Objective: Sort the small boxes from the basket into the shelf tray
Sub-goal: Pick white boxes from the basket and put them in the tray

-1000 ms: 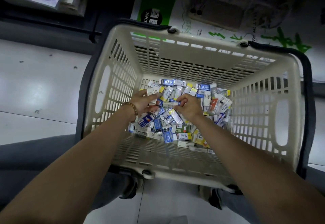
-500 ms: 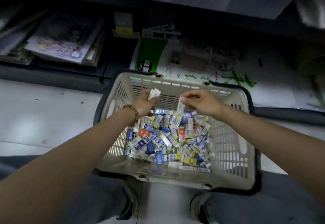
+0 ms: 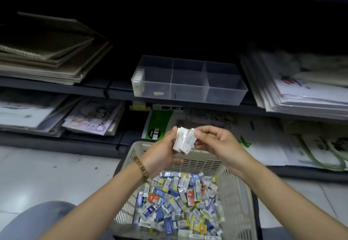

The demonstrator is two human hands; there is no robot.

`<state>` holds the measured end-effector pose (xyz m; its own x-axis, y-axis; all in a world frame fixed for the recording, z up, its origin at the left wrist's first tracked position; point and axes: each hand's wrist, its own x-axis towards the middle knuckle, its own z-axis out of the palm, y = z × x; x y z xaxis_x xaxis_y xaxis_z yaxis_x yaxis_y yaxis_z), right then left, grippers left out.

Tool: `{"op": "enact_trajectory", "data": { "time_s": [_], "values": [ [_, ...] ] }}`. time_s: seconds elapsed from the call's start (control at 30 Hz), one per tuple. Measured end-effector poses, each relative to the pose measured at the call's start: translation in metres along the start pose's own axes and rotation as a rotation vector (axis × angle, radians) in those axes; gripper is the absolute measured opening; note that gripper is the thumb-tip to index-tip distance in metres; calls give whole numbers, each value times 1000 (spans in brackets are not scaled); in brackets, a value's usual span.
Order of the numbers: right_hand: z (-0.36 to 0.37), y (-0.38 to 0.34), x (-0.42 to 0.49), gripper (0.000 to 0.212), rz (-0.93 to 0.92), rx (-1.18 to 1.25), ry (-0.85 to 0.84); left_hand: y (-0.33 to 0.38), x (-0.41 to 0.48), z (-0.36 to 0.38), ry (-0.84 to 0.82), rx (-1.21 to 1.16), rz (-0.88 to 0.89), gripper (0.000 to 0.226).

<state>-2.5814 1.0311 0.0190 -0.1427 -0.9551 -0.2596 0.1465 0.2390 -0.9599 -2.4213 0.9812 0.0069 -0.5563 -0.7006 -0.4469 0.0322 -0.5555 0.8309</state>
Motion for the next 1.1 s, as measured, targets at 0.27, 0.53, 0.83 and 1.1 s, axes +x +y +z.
{"op": "enact_trajectory", "data": {
  "time_s": [0.27,0.53,0.83,1.1],
  "values": [
    [0,4,6,9,-51,-3,83,0,6,-1,-170,267,96,35],
    [-9,-7,3,49,0,44,47,15,9,-1,-53,282,341,49],
    [12,-41,15,43,-63,40,-104,57,8,-15,34,279,533,46],
    [60,-107,72,30,-116,-114,-248,124,18,-57,150,274,692,49]
  ]
}}
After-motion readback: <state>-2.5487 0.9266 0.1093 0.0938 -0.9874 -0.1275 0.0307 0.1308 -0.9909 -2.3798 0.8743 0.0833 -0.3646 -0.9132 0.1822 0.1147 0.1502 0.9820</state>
